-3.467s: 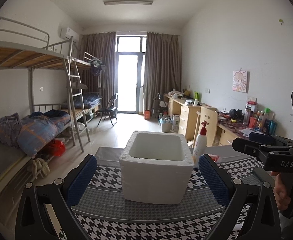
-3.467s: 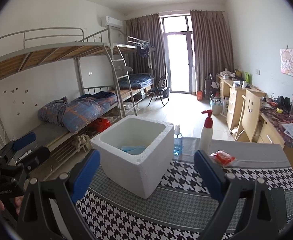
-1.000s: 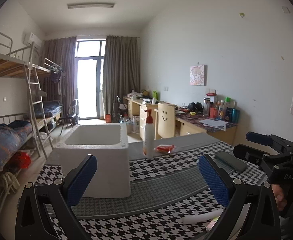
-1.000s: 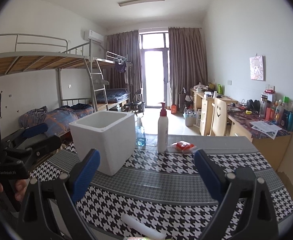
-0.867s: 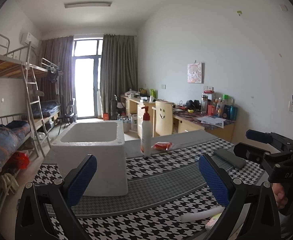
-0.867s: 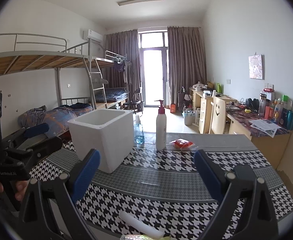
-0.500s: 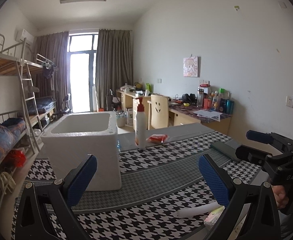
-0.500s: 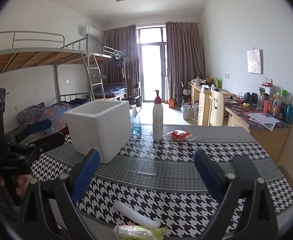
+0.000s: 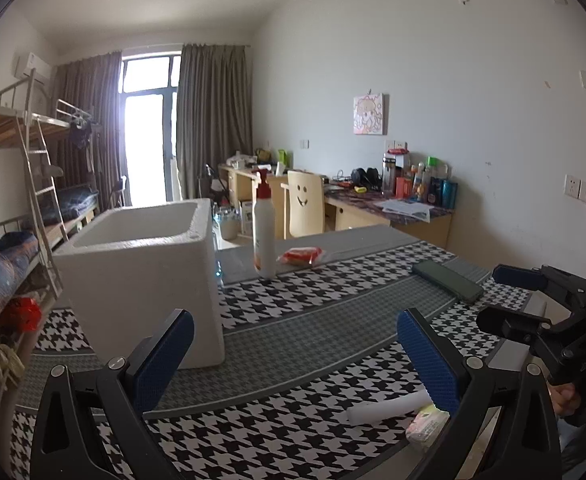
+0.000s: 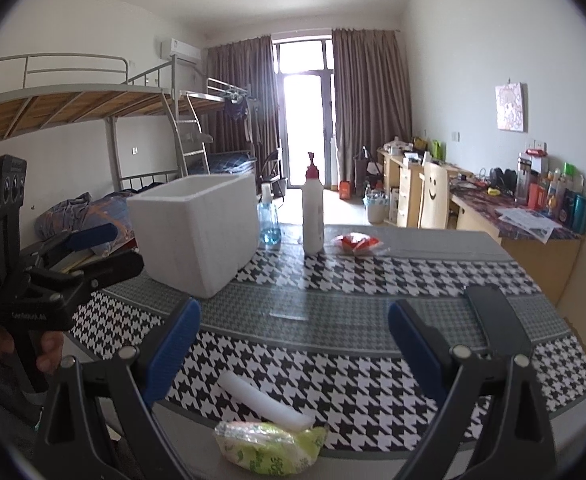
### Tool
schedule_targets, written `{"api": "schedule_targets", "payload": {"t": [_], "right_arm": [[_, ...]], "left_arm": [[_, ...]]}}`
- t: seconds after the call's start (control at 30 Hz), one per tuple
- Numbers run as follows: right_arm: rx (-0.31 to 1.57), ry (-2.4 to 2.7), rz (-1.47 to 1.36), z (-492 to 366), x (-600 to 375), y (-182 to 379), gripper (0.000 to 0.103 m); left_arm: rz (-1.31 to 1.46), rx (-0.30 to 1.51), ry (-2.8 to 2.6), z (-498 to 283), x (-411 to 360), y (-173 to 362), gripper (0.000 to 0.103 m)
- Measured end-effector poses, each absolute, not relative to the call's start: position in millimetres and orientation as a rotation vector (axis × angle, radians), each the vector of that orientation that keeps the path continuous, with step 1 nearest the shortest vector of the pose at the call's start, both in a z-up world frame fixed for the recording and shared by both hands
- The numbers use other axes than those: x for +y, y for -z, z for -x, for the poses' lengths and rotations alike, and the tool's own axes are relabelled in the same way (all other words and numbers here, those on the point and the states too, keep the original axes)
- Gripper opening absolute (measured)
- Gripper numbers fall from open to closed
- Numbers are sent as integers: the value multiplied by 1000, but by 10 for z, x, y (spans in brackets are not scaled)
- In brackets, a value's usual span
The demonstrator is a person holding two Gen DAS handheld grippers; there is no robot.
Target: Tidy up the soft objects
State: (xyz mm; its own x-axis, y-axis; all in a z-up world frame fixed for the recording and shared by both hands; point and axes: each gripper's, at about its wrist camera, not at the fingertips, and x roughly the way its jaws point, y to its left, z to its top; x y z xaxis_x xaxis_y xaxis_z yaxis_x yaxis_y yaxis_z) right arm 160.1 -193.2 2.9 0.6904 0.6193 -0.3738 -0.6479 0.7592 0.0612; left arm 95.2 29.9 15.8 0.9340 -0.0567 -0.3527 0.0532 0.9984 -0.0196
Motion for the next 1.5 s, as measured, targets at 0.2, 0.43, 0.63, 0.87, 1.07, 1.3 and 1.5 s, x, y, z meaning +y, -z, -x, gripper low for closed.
{"api": "schedule_targets", "payload": {"t": [0.2,0.43,0.63,0.87,1.07,1.3,1.5], "right_arm": [[434,-728,66,-1598,-1982,80,97],[492,-737,96,-1596,-1970,292,97],[522,-773,118,-1557,-1971,407,97],[555,-793,130,-1519,-1980,519,97],[568,-797,126,-1508,-2005,534,97],[590,-821,153,-1469,-1981,566,97],[619,-819,130,-1519,-2040,602,97]], "left_arm": [[1,379,82,-1002,251,-97,102],[-22,441,159,-1142,145,79,102],[-73,502,227,-1204,43,234,102],[-95,564,302,-1318,-23,366,102],[-139,628,367,-1448,-44,497,102],[-152,696,439,-1575,-61,642,99],[-184,760,498,-1667,-126,737,87]]}}
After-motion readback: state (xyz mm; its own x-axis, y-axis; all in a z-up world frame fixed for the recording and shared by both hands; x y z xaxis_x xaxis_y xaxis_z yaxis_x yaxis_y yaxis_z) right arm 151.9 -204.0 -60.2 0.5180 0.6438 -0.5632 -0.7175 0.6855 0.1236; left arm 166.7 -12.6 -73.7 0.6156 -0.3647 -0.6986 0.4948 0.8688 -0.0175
